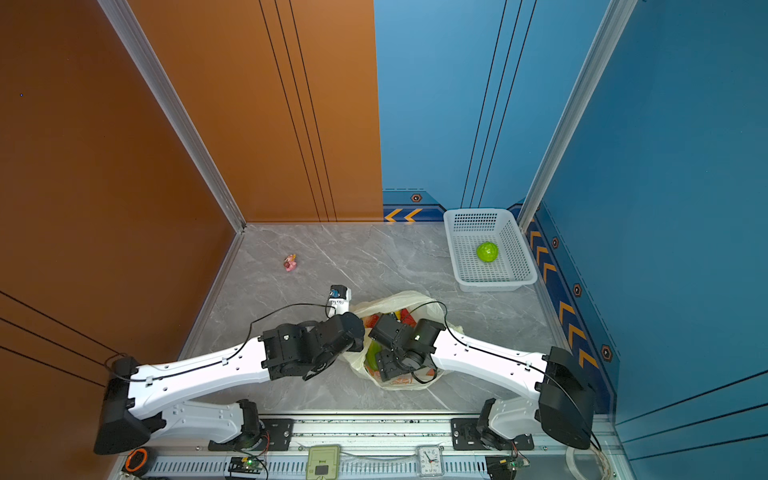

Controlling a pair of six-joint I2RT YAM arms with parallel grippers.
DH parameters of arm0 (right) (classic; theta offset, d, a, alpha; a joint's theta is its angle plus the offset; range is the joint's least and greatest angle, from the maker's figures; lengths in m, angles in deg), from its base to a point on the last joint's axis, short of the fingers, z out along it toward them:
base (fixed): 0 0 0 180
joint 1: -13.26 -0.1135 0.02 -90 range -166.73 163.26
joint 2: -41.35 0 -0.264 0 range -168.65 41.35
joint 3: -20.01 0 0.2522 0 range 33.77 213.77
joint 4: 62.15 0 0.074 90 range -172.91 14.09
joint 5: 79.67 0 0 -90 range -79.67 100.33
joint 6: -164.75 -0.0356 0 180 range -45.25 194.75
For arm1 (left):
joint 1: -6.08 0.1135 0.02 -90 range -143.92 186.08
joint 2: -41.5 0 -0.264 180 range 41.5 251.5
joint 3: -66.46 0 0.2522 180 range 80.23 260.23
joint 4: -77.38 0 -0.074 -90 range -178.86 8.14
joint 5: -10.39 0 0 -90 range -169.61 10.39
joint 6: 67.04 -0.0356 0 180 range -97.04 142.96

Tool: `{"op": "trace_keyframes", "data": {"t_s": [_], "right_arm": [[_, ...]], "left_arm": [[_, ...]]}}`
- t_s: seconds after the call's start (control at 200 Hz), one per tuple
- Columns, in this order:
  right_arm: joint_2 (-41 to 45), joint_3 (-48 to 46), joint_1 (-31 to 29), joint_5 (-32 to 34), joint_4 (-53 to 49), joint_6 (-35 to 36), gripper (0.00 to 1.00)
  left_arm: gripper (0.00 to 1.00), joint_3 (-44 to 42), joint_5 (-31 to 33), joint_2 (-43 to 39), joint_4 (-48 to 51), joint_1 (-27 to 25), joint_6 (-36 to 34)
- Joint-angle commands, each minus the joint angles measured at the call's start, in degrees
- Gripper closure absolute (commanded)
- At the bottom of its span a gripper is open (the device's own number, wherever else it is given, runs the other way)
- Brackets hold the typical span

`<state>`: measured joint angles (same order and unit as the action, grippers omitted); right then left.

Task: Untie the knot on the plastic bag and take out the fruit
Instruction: 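Lower the right gripper into the bag and grasp the cream pear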

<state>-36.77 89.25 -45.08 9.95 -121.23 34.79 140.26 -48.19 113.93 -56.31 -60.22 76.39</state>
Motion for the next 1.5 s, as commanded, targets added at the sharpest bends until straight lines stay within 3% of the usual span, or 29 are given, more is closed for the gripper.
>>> {"op": "trace_keyframes", "data": {"t_s": [0.0, 0.245, 0.471, 0.581, 1.106, 1.327, 1.492], "right_arm": [[-1.07, -1.16, 2.28, 0.34, 6.11, -2.35, 0.18], [-5.40, -2.86, 5.36, 4.93, 16.83, -9.80, 0.19], [-6.77, -4.07, 5.95, 11.62, 18.98, -18.31, 0.15], [-7.43, -5.70, 6.99, 11.19, 21.94, -21.58, 0.13], [-16.22, -1.70, 7.91, 12.95, 24.63, -24.54, 0.08], [-16.00, -2.49, 7.52, 13.27, 24.36, -24.81, 0.34], [-12.41, -2.33, 6.93, 12.07, 21.72, -23.86, 0.45]], "left_arm": [[1.00, 0.47, -1.46, 0.92, 0.62, -0.44, -0.29], [1.00, -0.62, -2.29, 1.31, 0.50, -1.28, -0.20], [1.00, -0.62, -3.18, 1.58, -0.04, -1.34, -0.87], [1.00, -0.62, -3.64, 1.58, -0.07, -1.72, -0.96], [1.00, -3.49, -3.85, 0.42, -0.16, -1.94, -1.07], [1.00, -3.78, -3.47, -0.05, -0.21, -1.91, -1.15], [1.00, -3.36, -2.90, -0.11, -0.20, -1.81, -1.42]]}}
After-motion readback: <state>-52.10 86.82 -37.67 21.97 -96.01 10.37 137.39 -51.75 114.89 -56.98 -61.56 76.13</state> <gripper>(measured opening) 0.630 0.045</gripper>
